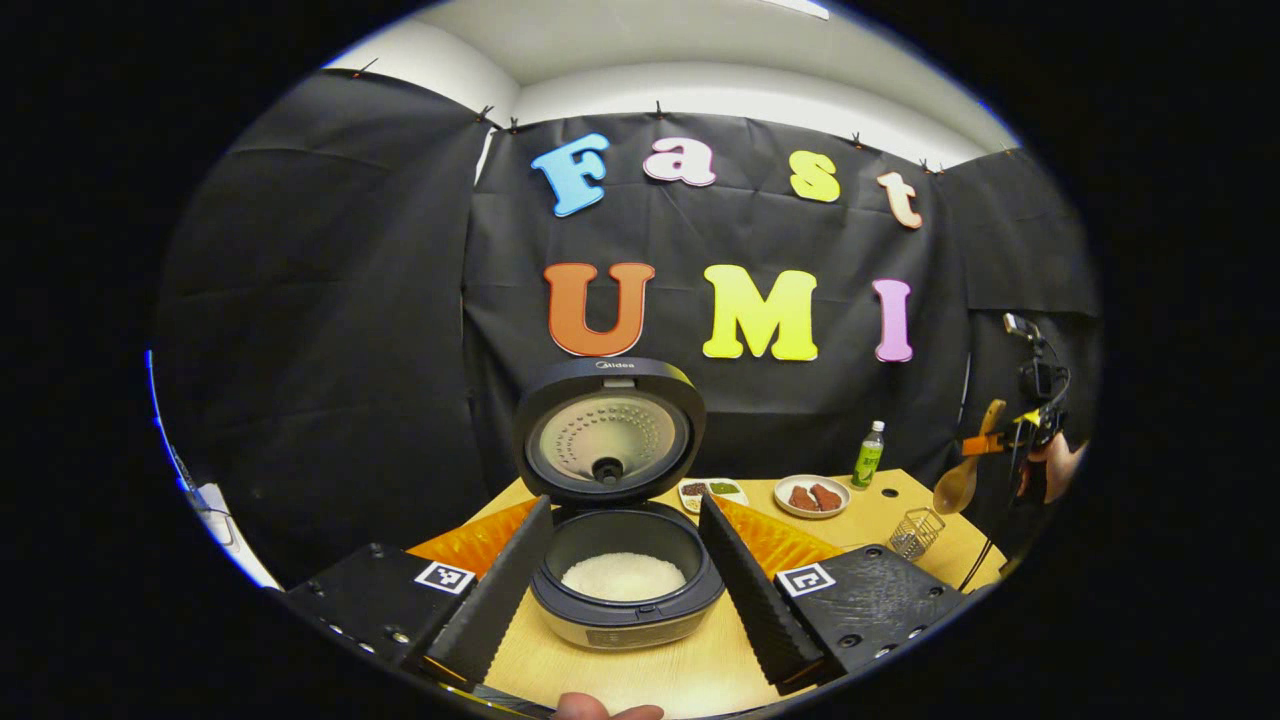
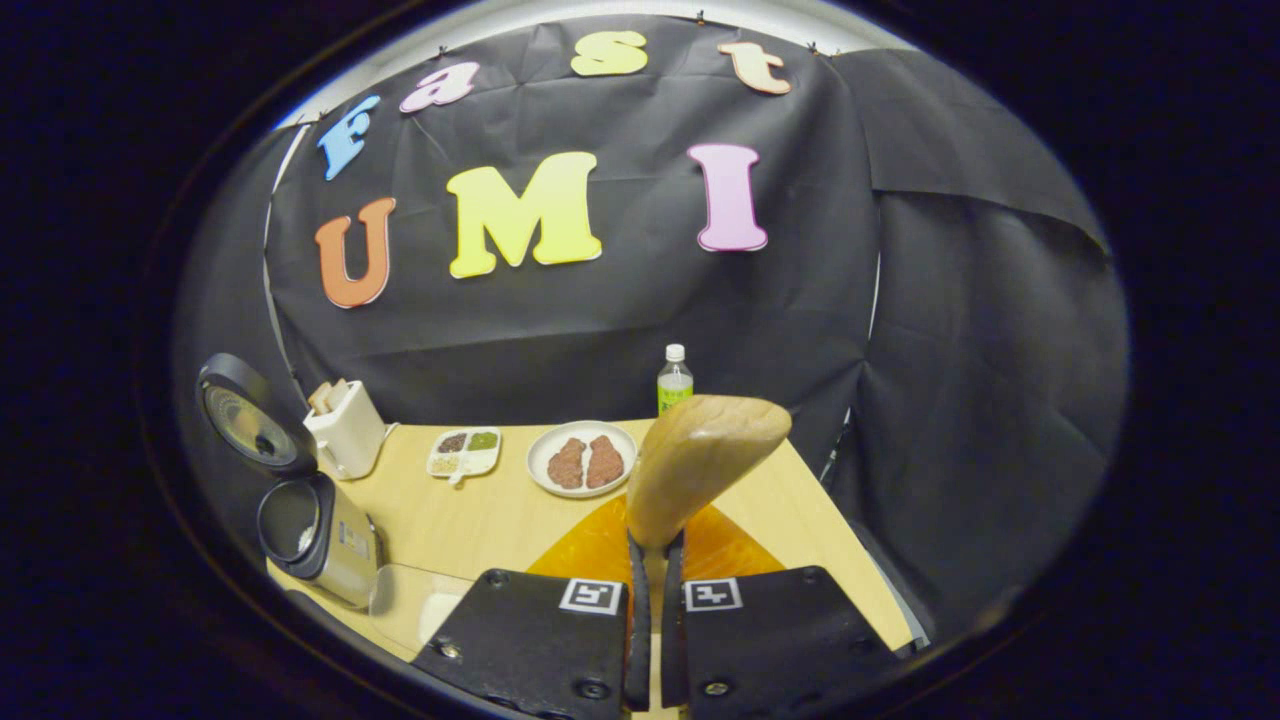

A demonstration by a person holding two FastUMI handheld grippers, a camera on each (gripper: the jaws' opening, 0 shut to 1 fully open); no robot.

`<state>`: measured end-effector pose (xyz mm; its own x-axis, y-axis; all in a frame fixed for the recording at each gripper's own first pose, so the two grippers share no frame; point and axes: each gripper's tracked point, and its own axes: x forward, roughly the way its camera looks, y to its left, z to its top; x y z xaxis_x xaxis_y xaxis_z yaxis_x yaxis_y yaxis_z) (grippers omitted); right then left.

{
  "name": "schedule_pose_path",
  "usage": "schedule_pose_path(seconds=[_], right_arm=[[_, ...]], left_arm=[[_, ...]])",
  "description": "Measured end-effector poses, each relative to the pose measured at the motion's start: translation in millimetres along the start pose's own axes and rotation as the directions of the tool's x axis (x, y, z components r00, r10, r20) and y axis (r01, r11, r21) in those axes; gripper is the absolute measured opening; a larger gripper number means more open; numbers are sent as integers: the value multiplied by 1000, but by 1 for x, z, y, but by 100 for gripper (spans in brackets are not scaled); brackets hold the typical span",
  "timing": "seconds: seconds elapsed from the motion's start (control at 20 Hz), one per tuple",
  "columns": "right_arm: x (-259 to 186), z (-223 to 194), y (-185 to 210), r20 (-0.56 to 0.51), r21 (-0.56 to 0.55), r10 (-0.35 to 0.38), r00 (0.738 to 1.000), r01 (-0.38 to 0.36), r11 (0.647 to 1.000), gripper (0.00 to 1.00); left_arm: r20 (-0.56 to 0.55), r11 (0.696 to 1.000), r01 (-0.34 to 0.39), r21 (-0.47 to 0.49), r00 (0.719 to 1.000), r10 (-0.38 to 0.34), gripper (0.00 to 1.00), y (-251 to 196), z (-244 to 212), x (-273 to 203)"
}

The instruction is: Close the left gripper, press the button to open the rice cooker; take a wooden spoon from the chopstick holder with the right hand, scoop a spoonful of rice and pour it into the rice cooker, then put the wooden spoon back into the chopstick holder.

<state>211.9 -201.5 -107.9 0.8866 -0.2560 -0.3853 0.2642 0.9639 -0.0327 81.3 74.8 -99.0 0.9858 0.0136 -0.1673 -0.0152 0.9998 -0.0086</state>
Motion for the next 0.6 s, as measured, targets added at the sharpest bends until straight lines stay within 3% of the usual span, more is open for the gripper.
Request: schedule_pose_path(seconds=[0.3,0.6], right_arm=[[-68,5,49,42,-56,-21,999,24,998,10],[-79,-5,88,44,-24,40,998,-39,999,10]], left_arm=[[12,988,146,46,989,-147,94,-5,-9,-24],[9,992,124,27,992,-124,95,15,-10,-41]])
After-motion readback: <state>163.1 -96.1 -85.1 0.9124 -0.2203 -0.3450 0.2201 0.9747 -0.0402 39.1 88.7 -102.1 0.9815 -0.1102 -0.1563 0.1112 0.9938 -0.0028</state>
